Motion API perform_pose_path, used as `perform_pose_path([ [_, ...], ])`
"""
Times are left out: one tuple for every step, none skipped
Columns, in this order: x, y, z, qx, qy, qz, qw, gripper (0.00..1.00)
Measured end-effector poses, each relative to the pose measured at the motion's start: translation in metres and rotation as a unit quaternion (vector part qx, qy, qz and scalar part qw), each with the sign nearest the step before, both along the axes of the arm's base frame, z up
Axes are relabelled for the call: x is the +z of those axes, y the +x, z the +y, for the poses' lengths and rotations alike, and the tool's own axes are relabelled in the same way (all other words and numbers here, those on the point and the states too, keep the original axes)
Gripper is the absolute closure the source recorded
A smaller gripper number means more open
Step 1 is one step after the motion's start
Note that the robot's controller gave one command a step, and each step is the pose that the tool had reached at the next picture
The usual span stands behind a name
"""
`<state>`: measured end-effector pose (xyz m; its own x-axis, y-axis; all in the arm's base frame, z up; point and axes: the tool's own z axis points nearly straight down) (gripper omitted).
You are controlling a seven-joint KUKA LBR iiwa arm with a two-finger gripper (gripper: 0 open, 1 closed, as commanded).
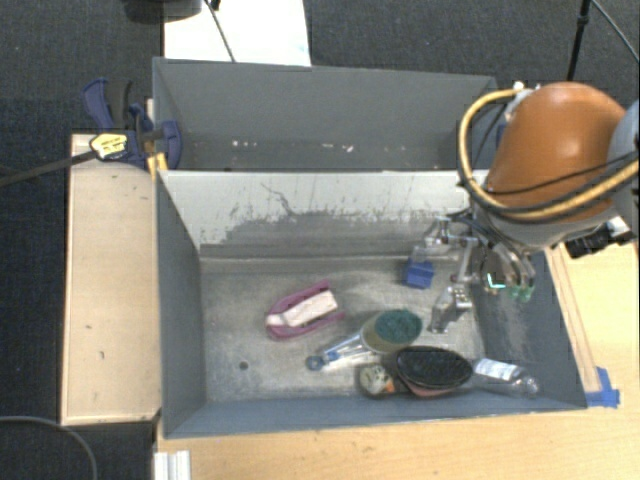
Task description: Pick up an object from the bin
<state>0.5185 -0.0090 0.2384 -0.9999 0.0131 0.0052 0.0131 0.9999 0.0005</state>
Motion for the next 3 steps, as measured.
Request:
perform_pose_path([
  [-0.167,-0.033,0.013,-0.003,0.0,-0.0095,0.9999,0.0],
  [-0.137,-0.041,0.021,0.125,0.0,-0.0071,0.9921,0.0],
  [-0.133,-0.037,0.047,0.38,0.0,-0.0159,0.9247,0.0],
])
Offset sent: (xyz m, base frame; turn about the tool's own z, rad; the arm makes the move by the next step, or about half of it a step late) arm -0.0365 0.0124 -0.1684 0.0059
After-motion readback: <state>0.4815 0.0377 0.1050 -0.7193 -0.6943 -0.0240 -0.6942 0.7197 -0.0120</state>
